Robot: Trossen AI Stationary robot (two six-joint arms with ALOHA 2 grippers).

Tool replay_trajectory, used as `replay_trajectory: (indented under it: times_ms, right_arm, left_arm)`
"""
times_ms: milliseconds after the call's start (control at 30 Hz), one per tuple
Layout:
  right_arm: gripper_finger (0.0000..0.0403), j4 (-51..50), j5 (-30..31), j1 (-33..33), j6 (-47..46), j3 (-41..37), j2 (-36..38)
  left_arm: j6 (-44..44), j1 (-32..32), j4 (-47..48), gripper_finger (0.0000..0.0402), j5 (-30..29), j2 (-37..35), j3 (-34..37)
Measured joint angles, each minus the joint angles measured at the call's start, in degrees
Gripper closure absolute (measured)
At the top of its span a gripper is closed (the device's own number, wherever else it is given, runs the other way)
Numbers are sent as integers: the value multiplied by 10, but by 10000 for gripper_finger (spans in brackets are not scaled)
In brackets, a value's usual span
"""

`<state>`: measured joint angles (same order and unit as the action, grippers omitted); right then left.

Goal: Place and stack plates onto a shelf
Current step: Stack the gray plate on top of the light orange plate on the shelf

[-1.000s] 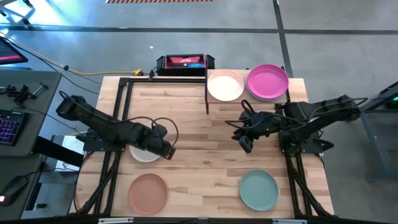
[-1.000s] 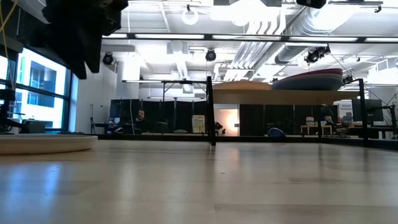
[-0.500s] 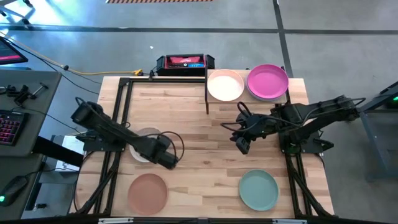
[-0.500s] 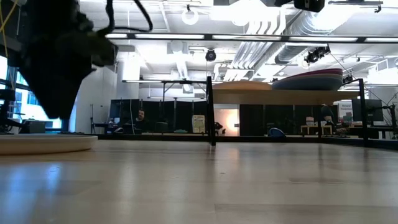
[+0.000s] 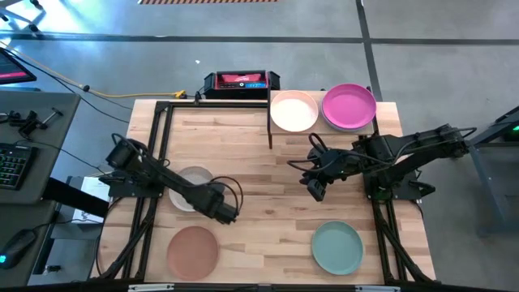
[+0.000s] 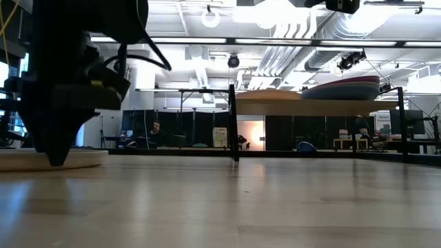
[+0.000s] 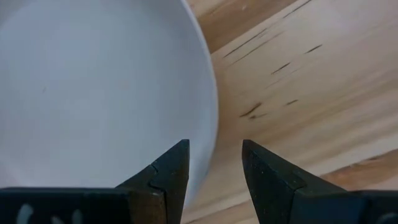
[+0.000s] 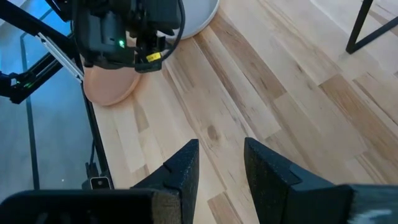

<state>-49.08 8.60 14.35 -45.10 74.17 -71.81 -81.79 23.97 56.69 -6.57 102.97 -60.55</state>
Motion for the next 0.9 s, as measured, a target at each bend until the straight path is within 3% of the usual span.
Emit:
replay_trajectory:
  times_ms: [300,667,900]
  right_arm:
    - [295,3,0,0,-1,0,0]
    - [295,4,2,0,1,0,0]
    - [295,4,2,0,1,0,0]
  left_arm:
    - [10,0,0,274,0,16,-1]
    - [69,0,5,386,14,14,0]
    - [124,1,6,395,48,14,0]
